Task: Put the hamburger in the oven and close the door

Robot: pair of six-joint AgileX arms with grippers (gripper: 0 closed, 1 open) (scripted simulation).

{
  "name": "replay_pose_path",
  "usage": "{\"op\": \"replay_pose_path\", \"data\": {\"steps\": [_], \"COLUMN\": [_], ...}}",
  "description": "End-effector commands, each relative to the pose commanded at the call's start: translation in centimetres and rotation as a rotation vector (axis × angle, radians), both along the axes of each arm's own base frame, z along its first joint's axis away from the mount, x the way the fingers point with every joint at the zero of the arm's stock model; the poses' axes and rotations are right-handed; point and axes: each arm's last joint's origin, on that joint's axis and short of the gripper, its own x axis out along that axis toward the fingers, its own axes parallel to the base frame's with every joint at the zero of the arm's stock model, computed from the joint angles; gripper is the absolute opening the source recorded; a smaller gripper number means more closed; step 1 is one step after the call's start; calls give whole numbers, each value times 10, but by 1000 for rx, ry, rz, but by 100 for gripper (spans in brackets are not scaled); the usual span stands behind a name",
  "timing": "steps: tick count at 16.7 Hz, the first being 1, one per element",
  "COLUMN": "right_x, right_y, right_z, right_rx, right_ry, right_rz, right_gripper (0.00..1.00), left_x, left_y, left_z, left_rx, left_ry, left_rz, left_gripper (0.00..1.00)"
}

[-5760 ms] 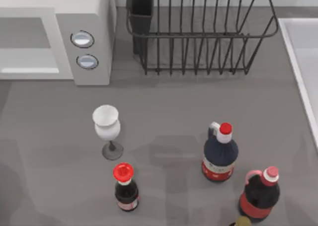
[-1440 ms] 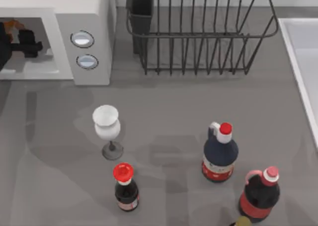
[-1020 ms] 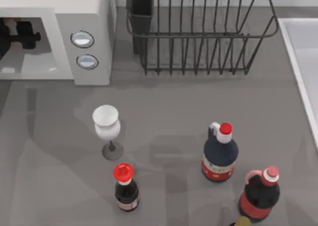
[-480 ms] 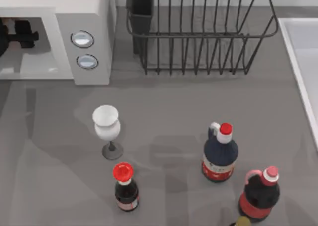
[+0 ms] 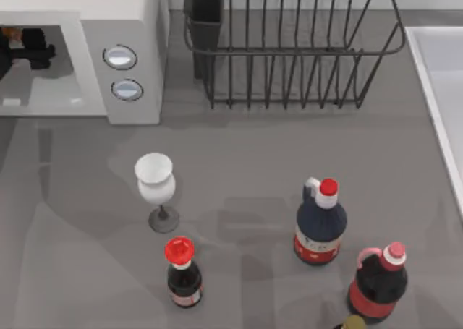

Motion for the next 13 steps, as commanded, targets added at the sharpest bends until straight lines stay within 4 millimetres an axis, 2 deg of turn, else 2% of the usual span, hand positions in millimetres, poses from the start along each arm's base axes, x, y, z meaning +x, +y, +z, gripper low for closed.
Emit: {"op": "replay_pose_path", "data": {"steps": [1,2,9,10,13], "right_x": [0,0,0,0,0], "right_y": [0,0,0,0,0], "right_z": [0,0,0,0,0], "right_rx": [0,0,0,0,0], "right_ry": [0,0,0,0,0], "right_rz": [0,0,0,0,0], "right_gripper": [100,100,100,100,100], "left_x": [0,0,0,-44,-51], "left_y": [0,0,0,13,7], "left_z": [0,0,0,19,19], "left_rx": [0,0,0,0,-5], "left_ry": [0,0,0,3,4], "left_rz": [0,0,0,34,29], "left_gripper": [98,100,100,100,100]}}
